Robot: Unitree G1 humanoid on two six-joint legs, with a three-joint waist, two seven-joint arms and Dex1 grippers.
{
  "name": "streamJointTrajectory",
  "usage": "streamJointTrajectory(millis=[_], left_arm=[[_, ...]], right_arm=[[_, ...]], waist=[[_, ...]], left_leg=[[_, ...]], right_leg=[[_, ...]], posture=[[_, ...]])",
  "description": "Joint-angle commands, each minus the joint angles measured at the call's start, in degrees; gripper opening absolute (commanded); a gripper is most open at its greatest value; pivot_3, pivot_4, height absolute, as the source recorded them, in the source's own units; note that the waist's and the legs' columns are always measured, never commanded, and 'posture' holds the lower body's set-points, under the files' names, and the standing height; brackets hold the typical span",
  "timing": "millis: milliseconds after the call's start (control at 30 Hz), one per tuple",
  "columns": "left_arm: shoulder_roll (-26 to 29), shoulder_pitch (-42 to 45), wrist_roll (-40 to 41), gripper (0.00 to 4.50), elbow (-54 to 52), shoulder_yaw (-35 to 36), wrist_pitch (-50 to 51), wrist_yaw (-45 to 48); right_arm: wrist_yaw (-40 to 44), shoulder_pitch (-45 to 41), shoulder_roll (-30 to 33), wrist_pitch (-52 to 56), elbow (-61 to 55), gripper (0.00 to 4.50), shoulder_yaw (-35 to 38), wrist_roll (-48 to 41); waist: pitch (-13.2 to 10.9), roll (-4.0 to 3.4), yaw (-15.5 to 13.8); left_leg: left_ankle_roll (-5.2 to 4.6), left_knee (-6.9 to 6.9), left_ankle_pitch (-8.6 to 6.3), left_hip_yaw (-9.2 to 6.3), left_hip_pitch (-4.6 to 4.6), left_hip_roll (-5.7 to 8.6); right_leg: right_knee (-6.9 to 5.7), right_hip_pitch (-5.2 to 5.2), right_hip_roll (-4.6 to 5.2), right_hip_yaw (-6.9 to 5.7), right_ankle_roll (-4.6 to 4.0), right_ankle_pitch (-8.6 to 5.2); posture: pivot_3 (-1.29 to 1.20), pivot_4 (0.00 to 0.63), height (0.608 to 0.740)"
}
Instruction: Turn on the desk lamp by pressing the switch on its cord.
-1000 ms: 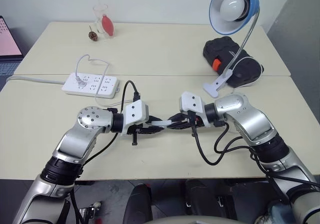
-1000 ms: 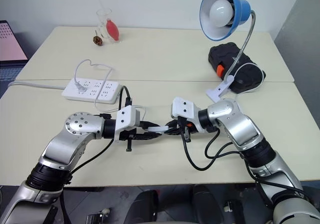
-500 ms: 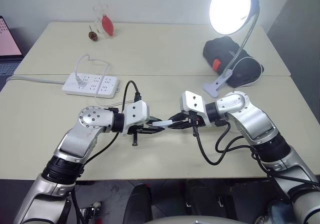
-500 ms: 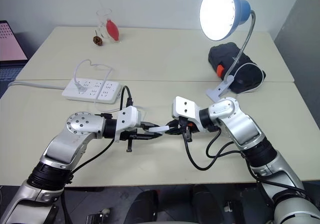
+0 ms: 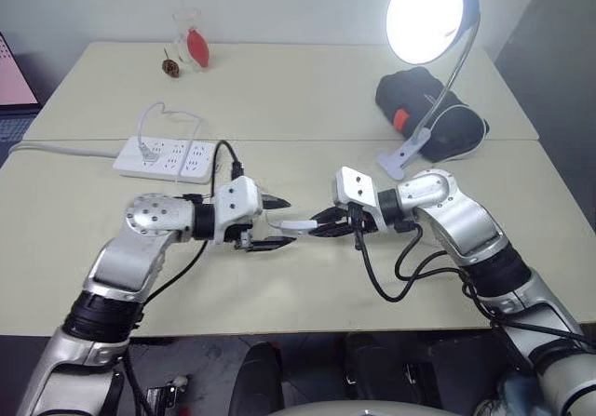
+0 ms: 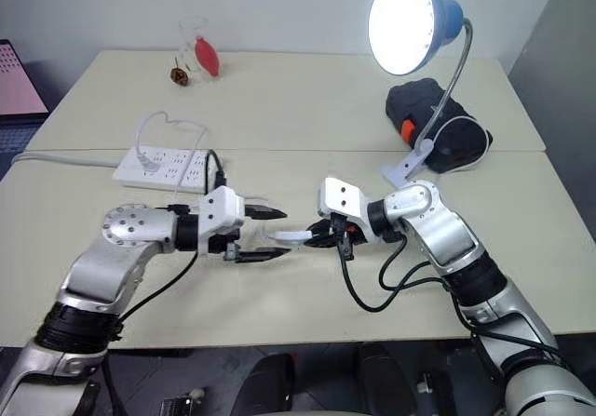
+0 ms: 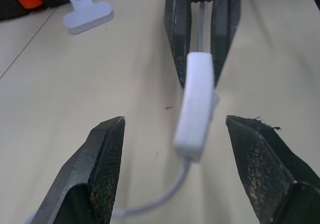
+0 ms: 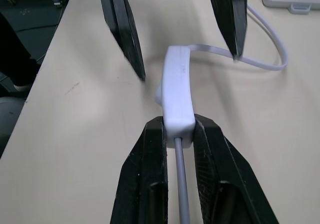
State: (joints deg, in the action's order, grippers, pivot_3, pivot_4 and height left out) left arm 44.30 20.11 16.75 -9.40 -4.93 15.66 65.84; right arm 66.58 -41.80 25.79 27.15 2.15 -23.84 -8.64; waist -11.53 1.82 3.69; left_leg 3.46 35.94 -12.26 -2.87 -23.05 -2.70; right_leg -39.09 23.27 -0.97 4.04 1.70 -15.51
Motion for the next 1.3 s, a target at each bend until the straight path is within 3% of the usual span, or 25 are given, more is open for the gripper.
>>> streamJointTrajectory(millis=[33,400,433,500,567,767,900,1100,1300], left_arm=[[2.1,-3.1,3.6,3.31,-4.9,6.0,2.4,-1.3],[3.8,-12.4,6.1,3.31,-13.6,12.2,6.1,-5.6],[3.7,-12.5,5.7,3.31,-13.7,12.3,5.6,-6.1],[3.2,-12.4,5.7,3.31,-13.7,12.6,5.1,-7.1],[2.9,-12.2,5.8,3.31,-13.8,12.9,5.2,-8.2],[2.2,-11.1,5.9,3.31,-14.1,13.9,8.0,-13.1],[3.6,-13.1,6.9,3.31,-15.9,17.0,10.5,-14.4],[5.9,-16.5,7.5,3.31,-16.4,19.3,11.4,-12.5],[6.6,-15.3,7.9,3.31,-14.0,18.4,10.3,-10.7]], right_arm=[[-3.3,-3.8,-2.2,-8.3,9.5,0.36,1.3,3.3],[-6.8,-10.5,-7.2,-24.1,35.8,0.36,1.3,9.7],[-6.6,-10.5,-7.2,-24.9,36.8,1.07,1.3,10.0],[-5.7,-10.4,-6.9,-25.5,37.1,1.35,1.8,10.0],[-4.5,-10.0,-6.0,-25.1,35.7,1.93,2.5,9.5],[-0.2,-5.7,0.9,-19.5,20.8,3.51,6.0,6.5],[0.4,2.9,9.4,-8.1,-2.5,4.33,13.5,-0.2],[-4.3,18.3,15.3,5.7,-26.9,4.33,23.4,-10.0],[-8.9,25.8,16.0,2.4,-30.5,4.33,23.2,-7.6]], waist=[[0.0,0.00,0.0],[0.0,0.00,-0.5],[0.0,0.00,-0.5],[0.0,-0.01,-0.5],[0.0,-0.01,-0.5],[0.0,-0.01,-0.6],[0.0,-0.03,-0.7],[0.0,-0.01,-0.7],[0.0,-0.02,-0.6]], left_leg=[[0.00,0.01,0.00,0.00,0.00,0.00],[0.00,-0.01,0.00,0.02,-0.03,0.00],[0.00,-0.01,0.00,0.02,-0.03,0.01],[0.00,0.01,0.00,0.03,-0.02,0.01],[0.00,0.01,0.00,0.04,-0.01,0.01],[0.00,0.00,0.00,0.02,-0.04,0.01],[0.00,-0.03,0.00,-0.02,-0.08,0.01],[0.00,-0.05,0.00,-0.03,-0.05,0.00],[0.01,0.06,0.00,0.11,0.06,0.01]], right_leg=[[0.00,0.00,0.00,0.00,0.00,0.00],[0.03,-0.01,0.03,0.00,-0.04,0.02],[0.03,-0.01,0.03,0.00,-0.03,0.01],[0.03,-0.02,0.03,0.01,-0.02,0.02],[0.02,-0.02,0.03,0.03,-0.01,0.02],[0.03,-0.02,0.03,0.01,-0.02,0.03],[0.05,-0.01,0.04,-0.02,-0.01,0.01],[0.06,-0.02,0.05,-0.02,-0.04,-0.04],[0.05,-0.05,0.06,0.10,-0.21,-0.12]], posture=[[0.00,0.150,0.740],[0.00,0.150,0.740],[0.00,0.150,0.740],[0.00,0.150,0.740],[0.00,0.150,0.740],[0.00,0.150,0.740],[0.00,0.150,0.740],[0.00,0.150,0.740],[0.00,0.150,0.740]])
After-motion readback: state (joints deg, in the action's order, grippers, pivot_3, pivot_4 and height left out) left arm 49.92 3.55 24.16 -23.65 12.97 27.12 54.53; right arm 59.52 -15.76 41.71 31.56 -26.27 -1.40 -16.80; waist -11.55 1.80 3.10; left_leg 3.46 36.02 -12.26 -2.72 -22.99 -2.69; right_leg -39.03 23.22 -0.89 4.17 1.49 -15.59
